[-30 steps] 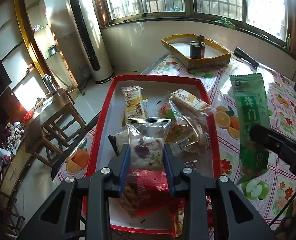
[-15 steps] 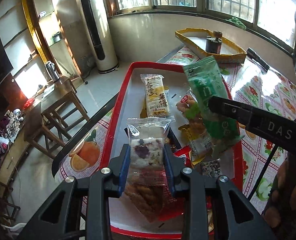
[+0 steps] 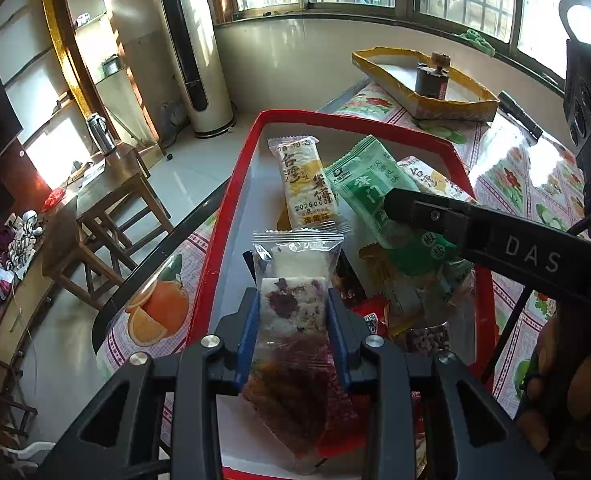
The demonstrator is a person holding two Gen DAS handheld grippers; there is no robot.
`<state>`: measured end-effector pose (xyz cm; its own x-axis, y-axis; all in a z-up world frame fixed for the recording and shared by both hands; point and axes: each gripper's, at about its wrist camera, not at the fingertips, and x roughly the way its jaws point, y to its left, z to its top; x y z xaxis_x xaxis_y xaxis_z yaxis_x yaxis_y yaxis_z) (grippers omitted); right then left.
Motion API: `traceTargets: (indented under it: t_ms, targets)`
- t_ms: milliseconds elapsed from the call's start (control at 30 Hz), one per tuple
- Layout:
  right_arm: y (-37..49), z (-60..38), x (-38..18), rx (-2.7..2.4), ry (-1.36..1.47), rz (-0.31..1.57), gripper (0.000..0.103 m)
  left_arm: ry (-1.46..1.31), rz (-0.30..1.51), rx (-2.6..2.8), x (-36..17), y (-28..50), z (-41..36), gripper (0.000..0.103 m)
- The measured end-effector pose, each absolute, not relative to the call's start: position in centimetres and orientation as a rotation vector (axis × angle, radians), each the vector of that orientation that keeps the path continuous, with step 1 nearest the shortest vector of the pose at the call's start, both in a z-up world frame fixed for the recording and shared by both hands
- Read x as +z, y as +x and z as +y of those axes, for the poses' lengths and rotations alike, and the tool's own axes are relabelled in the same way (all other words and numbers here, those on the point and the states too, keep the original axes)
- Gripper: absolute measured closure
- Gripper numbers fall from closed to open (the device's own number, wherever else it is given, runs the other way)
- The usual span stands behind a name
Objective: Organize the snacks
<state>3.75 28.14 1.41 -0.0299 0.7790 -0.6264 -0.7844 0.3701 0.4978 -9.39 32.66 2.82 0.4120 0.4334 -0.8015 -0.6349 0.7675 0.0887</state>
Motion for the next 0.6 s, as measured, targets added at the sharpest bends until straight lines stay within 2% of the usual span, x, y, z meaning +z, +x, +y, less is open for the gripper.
traceTargets:
  t_ms: [167, 233, 300, 400, 467, 600]
  targets:
    - [3.7, 27.6, 1.7, 1.260, 0.005, 0.999, 0.075, -0.236, 0.941, 0.668, 2.6, -9.5, 32.4, 0.058]
    - [3.6, 27.1, 2.0, 1.265, 0.006, 0.992, 0.069, -0.229, 0.937, 0.666, 2.9, -9.8, 32.0, 0.053]
    - [3.5, 26.5, 2.4, 1.262, 0.001, 0.977, 0.050, -0.220, 0.922, 0.658, 3.3, -10.3, 31.4, 0.048]
    - [3.1, 25.2, 3.2, 1.268, -0.010, 0.942, 0.043, -0.181, 0.892, 0.655, 4.2, -11.4, 30.1, 0.046]
    - [2.8, 24.2, 3.8, 1.289, -0.028, 0.918, 0.040, -0.160, 0.877, 0.651, 4.7, -12.2, 29.2, 0.039]
    - [1.3, 22.1, 5.1, 1.329, -0.121, 0.838, 0.024, -0.122, 0.855, 0.644, 5.4, -13.9, 27.7, 0.038]
